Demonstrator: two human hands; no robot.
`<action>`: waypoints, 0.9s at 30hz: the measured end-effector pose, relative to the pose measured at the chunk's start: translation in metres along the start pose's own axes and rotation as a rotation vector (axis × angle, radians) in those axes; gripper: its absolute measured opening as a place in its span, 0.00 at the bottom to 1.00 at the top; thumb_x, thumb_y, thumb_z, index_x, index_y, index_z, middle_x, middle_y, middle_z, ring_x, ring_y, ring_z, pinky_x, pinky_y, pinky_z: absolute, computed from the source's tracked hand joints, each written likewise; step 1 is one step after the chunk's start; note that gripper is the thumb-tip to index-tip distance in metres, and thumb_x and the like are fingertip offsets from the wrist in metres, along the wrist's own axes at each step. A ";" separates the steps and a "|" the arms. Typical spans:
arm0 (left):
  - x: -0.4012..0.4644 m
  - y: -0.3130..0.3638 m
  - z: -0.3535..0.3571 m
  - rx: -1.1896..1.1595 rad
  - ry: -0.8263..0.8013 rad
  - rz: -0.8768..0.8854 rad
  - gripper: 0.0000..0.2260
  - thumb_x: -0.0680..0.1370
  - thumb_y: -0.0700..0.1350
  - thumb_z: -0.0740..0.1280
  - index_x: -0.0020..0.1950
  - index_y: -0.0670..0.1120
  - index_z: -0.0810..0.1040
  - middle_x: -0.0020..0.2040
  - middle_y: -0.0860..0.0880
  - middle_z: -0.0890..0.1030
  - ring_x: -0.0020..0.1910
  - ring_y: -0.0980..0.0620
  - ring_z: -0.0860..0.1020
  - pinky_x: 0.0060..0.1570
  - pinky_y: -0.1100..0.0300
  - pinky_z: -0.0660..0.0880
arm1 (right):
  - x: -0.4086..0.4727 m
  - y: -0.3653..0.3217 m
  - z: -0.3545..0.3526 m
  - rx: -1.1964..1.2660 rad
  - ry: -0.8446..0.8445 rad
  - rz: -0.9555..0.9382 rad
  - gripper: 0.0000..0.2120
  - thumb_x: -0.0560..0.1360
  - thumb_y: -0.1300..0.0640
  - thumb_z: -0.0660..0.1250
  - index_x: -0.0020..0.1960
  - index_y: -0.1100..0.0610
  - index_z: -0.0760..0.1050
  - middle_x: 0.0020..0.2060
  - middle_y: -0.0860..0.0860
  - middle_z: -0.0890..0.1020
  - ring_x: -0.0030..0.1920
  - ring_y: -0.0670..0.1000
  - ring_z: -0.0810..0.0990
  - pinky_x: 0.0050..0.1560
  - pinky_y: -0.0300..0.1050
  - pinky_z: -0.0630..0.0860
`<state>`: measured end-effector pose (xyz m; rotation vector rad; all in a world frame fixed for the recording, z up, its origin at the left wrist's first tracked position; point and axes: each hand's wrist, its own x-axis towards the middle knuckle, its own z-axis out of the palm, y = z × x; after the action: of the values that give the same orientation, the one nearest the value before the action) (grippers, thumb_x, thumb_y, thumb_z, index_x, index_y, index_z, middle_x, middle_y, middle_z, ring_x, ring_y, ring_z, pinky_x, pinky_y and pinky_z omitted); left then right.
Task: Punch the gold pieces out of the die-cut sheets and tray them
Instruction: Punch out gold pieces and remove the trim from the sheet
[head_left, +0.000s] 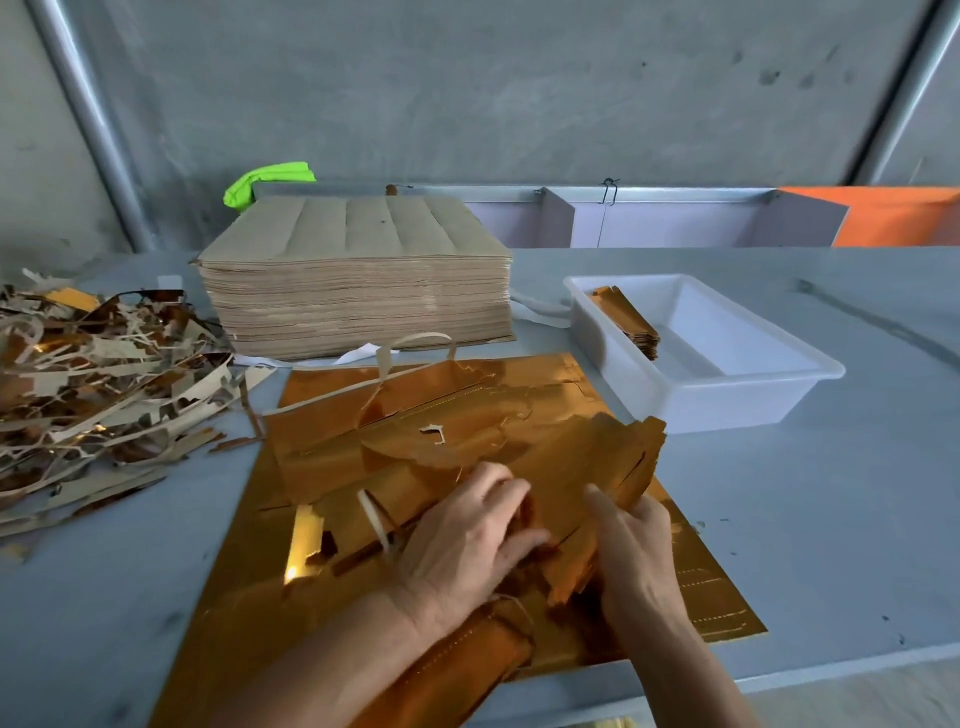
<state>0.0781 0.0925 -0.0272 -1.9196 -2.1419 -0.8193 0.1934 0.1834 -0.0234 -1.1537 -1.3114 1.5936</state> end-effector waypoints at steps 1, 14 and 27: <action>-0.003 -0.006 -0.002 0.051 -0.028 0.004 0.21 0.74 0.56 0.68 0.61 0.44 0.77 0.58 0.48 0.75 0.47 0.54 0.79 0.42 0.67 0.76 | 0.002 -0.002 -0.002 -0.034 0.015 -0.018 0.08 0.80 0.55 0.61 0.43 0.51 0.74 0.35 0.49 0.82 0.33 0.48 0.81 0.28 0.38 0.76; -0.010 -0.053 -0.017 0.285 -0.103 -0.163 0.08 0.81 0.43 0.60 0.53 0.47 0.79 0.52 0.51 0.76 0.53 0.53 0.78 0.54 0.61 0.77 | 0.020 -0.034 -0.057 -0.248 0.179 -0.143 0.06 0.79 0.61 0.61 0.44 0.58 0.72 0.36 0.49 0.75 0.35 0.49 0.74 0.31 0.41 0.69; 0.048 -0.019 0.011 0.477 -0.243 0.091 0.23 0.80 0.51 0.62 0.71 0.44 0.63 0.65 0.42 0.71 0.61 0.44 0.72 0.61 0.52 0.71 | 0.022 -0.021 -0.054 -0.194 0.199 -0.004 0.12 0.79 0.62 0.62 0.37 0.54 0.68 0.46 0.55 0.78 0.47 0.56 0.76 0.41 0.51 0.74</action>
<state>0.0541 0.1388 -0.0199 -1.9065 -2.1050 -0.0421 0.2388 0.2243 -0.0100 -1.3886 -1.3558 1.3322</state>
